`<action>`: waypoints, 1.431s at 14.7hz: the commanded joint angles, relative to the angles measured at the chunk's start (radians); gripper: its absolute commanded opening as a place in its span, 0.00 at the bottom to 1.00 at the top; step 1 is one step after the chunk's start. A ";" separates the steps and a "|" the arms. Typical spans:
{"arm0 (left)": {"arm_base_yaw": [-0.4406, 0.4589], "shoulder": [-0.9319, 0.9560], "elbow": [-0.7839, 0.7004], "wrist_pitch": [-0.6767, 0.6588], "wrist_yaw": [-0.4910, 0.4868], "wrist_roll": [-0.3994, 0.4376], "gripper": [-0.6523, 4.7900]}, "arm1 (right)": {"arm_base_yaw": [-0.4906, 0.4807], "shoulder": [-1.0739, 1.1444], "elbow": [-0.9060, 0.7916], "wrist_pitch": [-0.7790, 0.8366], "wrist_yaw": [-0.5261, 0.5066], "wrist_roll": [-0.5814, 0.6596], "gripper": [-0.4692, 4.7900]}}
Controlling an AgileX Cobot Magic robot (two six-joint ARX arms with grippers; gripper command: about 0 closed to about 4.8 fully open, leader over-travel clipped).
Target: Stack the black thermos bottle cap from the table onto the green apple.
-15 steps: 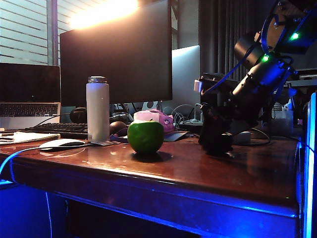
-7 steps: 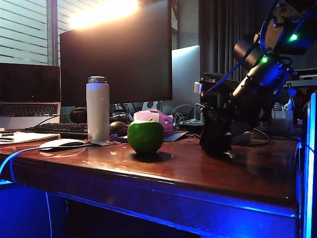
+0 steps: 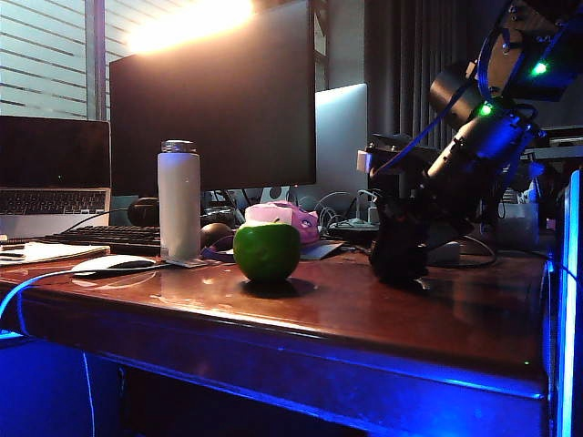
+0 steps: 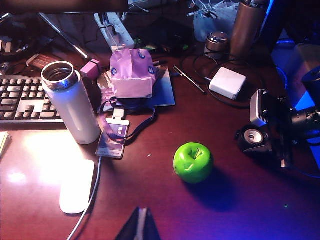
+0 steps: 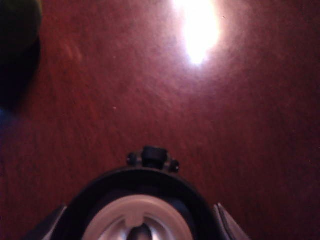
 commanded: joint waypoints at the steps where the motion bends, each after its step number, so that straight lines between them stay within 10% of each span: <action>1: 0.001 -0.003 0.004 0.009 0.006 -0.003 0.12 | 0.000 -0.006 0.004 -0.032 -0.001 0.005 0.76; 21: 0.000 -0.003 0.004 -0.004 -0.001 -0.093 0.12 | 0.218 0.097 0.570 -0.264 0.052 0.148 0.76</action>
